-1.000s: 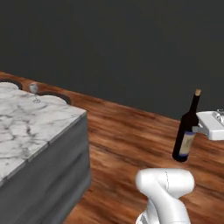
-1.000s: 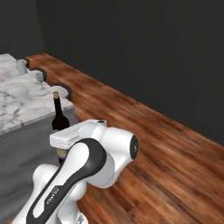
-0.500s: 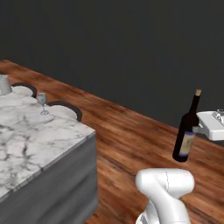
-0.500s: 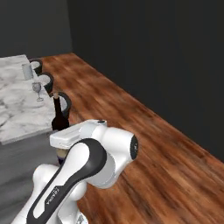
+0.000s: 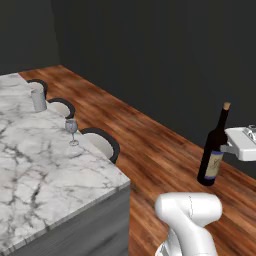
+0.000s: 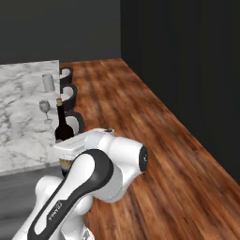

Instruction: There is a wine glass and glass cup on the dining counter. Place the wine bottle next to the wine glass and the juice bottle next to the glass cup.

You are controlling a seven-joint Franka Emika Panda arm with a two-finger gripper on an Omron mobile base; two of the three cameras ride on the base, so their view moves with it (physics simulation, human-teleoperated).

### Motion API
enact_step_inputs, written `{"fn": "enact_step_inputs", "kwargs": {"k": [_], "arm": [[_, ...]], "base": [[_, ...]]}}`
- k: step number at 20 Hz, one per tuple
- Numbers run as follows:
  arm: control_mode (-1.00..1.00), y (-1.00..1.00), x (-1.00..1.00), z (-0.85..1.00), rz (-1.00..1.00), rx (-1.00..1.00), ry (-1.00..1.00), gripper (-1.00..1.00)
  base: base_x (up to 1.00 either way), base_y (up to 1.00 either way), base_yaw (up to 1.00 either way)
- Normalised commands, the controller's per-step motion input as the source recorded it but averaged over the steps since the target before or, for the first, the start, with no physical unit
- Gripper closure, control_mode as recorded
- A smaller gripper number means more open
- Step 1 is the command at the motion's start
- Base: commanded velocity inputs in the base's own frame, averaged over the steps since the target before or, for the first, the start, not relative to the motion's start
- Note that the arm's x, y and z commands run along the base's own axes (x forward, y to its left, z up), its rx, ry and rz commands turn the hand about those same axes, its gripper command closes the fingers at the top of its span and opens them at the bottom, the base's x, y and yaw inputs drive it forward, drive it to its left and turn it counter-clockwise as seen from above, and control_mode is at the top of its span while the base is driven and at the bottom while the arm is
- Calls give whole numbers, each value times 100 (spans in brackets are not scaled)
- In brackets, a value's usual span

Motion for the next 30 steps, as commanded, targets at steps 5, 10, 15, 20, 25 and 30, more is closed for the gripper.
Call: {"fn": "enact_step_inputs", "kwargs": {"k": [5, 10, 15, 20, 25, 30], "arm": [[100, 0, 0, 0, 0, 0, 0, 100], [100, 0, 0, 0, 0, 0, 0, 100], [100, 0, 0, 0, 0, 0, 0, 100], [100, 0, 0, 0, 0, 0, 0, 100], [100, 0, 0, 0, 0, 0, 0, 100], [100, 0, 0, 0, 0, 0, 0, 100]], "base": [[56, -38, 56], [15, -39, 61], [42, -39, 58], [17, -52, 58], [0, -56, 58], [0, -63, 57]]}}
